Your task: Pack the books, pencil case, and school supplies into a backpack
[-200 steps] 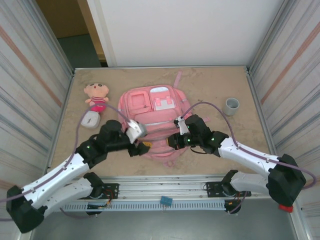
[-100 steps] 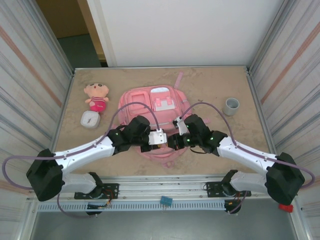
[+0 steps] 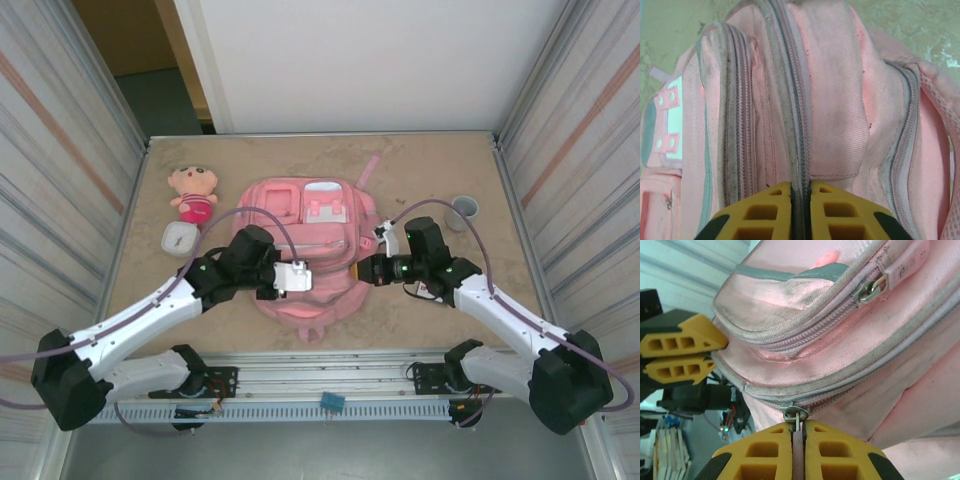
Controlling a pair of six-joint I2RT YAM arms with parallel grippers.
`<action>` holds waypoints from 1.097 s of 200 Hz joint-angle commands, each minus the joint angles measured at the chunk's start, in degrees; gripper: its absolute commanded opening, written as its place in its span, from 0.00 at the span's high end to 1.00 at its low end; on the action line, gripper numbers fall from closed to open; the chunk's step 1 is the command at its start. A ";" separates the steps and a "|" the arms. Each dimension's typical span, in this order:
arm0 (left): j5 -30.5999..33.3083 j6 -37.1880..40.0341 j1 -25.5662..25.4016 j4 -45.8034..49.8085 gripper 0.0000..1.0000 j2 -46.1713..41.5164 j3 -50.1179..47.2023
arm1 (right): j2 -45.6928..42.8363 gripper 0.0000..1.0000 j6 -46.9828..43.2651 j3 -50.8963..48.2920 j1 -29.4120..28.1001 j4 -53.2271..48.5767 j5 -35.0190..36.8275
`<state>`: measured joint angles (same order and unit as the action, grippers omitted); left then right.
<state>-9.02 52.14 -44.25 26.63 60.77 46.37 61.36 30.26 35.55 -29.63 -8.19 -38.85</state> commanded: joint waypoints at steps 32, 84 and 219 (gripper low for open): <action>1.60 -10.09 -6.18 1.38 0.48 -3.27 2.53 | 0.64 1.00 -1.42 3.95 -7.26 2.64 1.44; 12.45 -15.76 -14.11 -10.87 0.46 6.43 3.64 | 1.73 1.00 -1.08 4.99 -9.52 3.27 1.67; 0.84 -6.08 -10.77 -8.59 0.98 -1.90 -3.64 | 9.51 1.00 -2.73 3.87 12.91 7.58 -1.82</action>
<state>-3.27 43.05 -55.44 12.36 63.26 44.27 66.76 29.06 36.67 -23.40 -4.49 -43.33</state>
